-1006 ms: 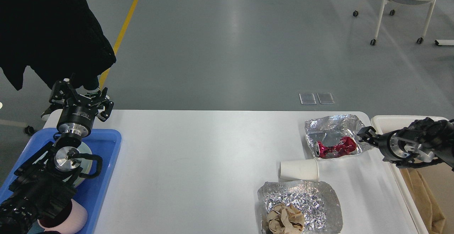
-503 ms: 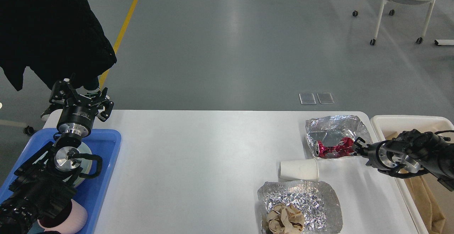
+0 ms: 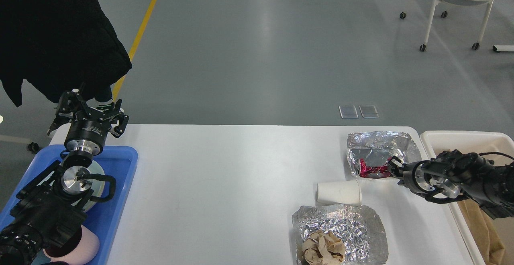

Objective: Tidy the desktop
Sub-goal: 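Lower the right gripper and grasp the clear bag holding the red can, then lift the clear bag and carry it toward the white bin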

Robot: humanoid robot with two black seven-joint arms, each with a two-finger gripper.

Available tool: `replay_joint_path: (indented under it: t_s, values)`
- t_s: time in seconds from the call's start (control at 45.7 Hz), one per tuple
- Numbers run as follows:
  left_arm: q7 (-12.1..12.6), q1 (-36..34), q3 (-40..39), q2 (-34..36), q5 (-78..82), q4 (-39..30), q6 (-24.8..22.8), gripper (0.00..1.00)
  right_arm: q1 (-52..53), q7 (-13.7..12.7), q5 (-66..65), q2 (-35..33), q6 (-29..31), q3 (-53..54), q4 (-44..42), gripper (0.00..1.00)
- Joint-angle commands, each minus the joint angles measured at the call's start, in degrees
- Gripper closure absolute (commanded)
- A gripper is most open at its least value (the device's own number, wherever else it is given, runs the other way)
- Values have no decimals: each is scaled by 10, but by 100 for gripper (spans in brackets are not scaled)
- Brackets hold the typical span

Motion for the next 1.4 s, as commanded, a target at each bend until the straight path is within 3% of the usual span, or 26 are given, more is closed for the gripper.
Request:
replay_joint_path:
  t_s: [0.0, 0.241, 0.656, 0.875, 1.137, 1.378]
  values:
    - [0, 0, 0, 0, 0, 0, 0, 3, -1, -1, -1, 3, 1, -2, 1, 100]
    - [0, 0, 0, 0, 0, 0, 0, 3, 2, -6, 1, 11, 0, 0, -1, 100]
    - [0, 0, 0, 0, 0, 0, 0, 3, 69, -56, 1, -18, 21, 32, 15, 100]
    - [0, 0, 0, 0, 0, 0, 0, 3, 166, -60, 0, -75, 136, 22, 42, 100]
    - [0, 0, 0, 0, 0, 0, 0, 3, 337, -59, -1, -140, 314, -27, 45, 100]
    - [0, 0, 0, 0, 0, 0, 0, 3, 480, -59, -1, -155, 390, -87, 54, 100]
